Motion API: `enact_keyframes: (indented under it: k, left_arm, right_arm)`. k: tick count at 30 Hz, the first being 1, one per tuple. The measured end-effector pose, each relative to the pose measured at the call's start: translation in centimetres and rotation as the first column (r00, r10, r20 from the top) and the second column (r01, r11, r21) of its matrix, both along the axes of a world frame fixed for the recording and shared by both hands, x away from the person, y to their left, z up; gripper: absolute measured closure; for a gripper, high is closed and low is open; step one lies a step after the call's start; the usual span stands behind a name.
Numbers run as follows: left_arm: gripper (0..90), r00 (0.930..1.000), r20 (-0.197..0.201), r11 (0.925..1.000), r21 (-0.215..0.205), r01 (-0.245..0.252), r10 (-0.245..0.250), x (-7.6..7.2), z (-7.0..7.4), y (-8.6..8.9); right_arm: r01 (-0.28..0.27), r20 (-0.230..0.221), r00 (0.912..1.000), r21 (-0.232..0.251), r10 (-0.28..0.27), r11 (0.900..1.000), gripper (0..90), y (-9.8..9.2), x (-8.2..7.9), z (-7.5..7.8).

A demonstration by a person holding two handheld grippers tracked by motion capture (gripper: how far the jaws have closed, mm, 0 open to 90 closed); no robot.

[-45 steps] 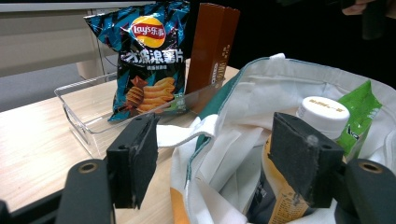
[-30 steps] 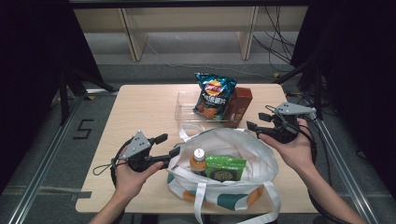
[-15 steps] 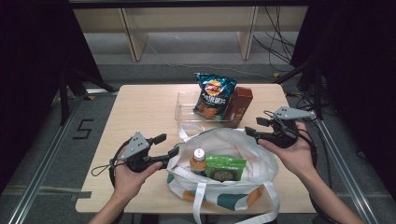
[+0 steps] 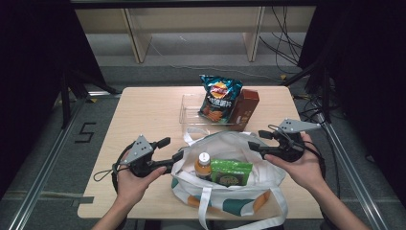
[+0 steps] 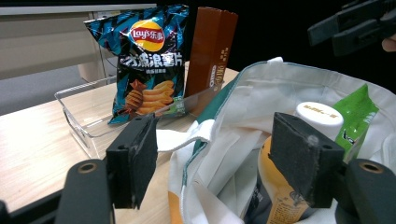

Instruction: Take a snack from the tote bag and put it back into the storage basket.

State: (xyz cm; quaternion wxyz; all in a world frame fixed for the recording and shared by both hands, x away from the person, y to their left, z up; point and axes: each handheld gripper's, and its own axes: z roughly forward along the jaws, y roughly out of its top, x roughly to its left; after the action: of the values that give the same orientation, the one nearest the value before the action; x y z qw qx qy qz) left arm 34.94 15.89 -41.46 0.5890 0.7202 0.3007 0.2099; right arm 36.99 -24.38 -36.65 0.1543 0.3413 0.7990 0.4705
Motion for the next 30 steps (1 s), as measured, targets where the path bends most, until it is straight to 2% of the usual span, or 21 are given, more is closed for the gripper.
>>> enact_keyframes:
  k: [1,6,7,8,10,12,13,14,15,16,21,22,23,25,26,27,28,29,30]
  left_arm:
    - [31.6,1.0,-0.002,1.0,-0.002,0.001,-0.001,0.0,0.0,0.0]
    - [31.6,1.0,-0.005,1.0,-0.005,0.004,-0.004,0.0,-0.1,0.0]
    - [31.6,1.0,-0.004,1.0,-0.007,0.005,-0.005,0.0,-0.1,0.0]
    - [31.6,1.0,-0.005,1.0,-0.007,0.004,-0.004,-0.1,-0.1,0.0]
    - [31.5,1.0,-0.005,1.0,-0.006,0.002,-0.002,-0.1,-0.1,0.0]
    - [31.5,1.0,-0.004,1.0,-0.004,0.003,-0.003,0.0,-0.1,0.0]
    - [31.5,1.0,-0.003,1.0,-0.002,0.002,-0.002,0.0,-0.1,0.0]
    - [31.5,1.0,-0.001,0.9999,-0.013,0.008,-0.008,0.1,-0.1,-0.1]
    - [31.5,1.0,-0.005,1.0,-0.001,0.002,-0.002,0.1,-0.1,-0.2]
    - [31.5,1.0,-0.006,1.0,-0.004,0.004,-0.004,0.1,-0.1,-0.3]
    - [31.5,1.0,-0.005,1.0,0.004,0.006,-0.006,0.0,-0.1,-0.2]
    - [31.5,1.0,-0.004,1.0,0.005,0.005,-0.005,0.0,-0.1,-0.1]
    - [31.5,1.0,-0.004,1.0,0.007,0.004,-0.004,0.0,-0.1,-0.1]
    - [31.5,1.0,0.002,1.0,-0.001,0.009,-0.009,0.1,-0.1,-0.1]
    - [31.5,1.0,-0.002,1.0,0.007,0.003,-0.003,0.0,-0.1,0.0]
    - [31.5,1.0,-0.002,1.0,0.007,0.004,-0.004,0.0,-0.1,-0.1]
    - [31.5,1.0,-0.002,1.0,0.007,0.005,-0.005,0.0,-0.1,-0.1]
    - [31.5,1.0,-0.002,1.0,0.008,0.005,-0.005,0.0,-0.1,-0.1]
    - [31.5,0.9999,0.002,0.9999,-0.001,0.012,-0.012,0.1,-0.1,-0.1]
  right_arm:
    - [-0.012,0.007,0.9999,-0.012,0.012,1.0,41.1,0.0,-0.1,-0.2]
    - [-0.047,0.001,0.9989,0.003,0.047,0.999,41.1,0.5,-1.1,-0.5]
    - [-0.06,0.014,0.9981,-0.004,0.06,0.998,41.1,0.6,-1.1,-0.6]
    - [-0.061,-0.005,0.9981,0.004,0.061,0.998,41.0,0.8,-1.4,-0.6]
    - [-0.088,0.007,0.9961,-0.014,0.088,0.996,41.0,0.9,-1.6,-0.7]
    - [-0.1,-0.007,0.995,-0.009,0.1,0.995,40.9,1.1,-1.9,-0.8]
    - [-0.105,0.01,0.9945,-0.008,0.105,0.994,40.9,1.1,-1.8,-1.0]
    - [-0.107,-0.026,0.9939,-0.001,0.107,0.994,40.9,1.2,-2.1,-1.0]
    - [-0.117,-0.001,0.9931,0.013,0.117,0.993,40.9,1.2,-2.0,-1.2]
    - [-0.119,-0.021,0.9927,-0.001,0.119,0.993,40.8,1.2,-2.2,-1.2]
    - [-0.159,-0.037,0.9866,-0.007,0.159,0.987,40.9,1.4,-2.5,-2.0]
    - [-0.159,-0.061,0.9855,0.0,0.158,0.987,41.0,1.5,-2.7,-2.1]
    - [-0.167,-0.053,0.9847,-0.008,0.166,0.986,41.1,1.6,-2.7,-2.2]
    - [-0.2,-0.082,0.9767,-0.003,0.199,0.98,41.4,1.7,-2.7,-2.4]
    - [-0.183,-0.076,0.9804,-0.016,0.182,0.983,42.1,1.7,-2.8,-2.6]
    - [-0.207,-0.078,0.9755,-0.015,0.206,0.978,42.6,1.8,-2.8,-2.7]
    - [-0.213,-0.099,0.9724,-0.009,0.211,0.977,43.2,1.9,-3.0,-2.7]
    - [-0.206,-0.093,0.9746,-0.017,0.204,0.978,44.2,2.0,-3.0,-2.9]
    - [-0.216,-0.071,0.9746,-0.05,0.212,0.975,45.5,1.9,-2.8,-3.0]
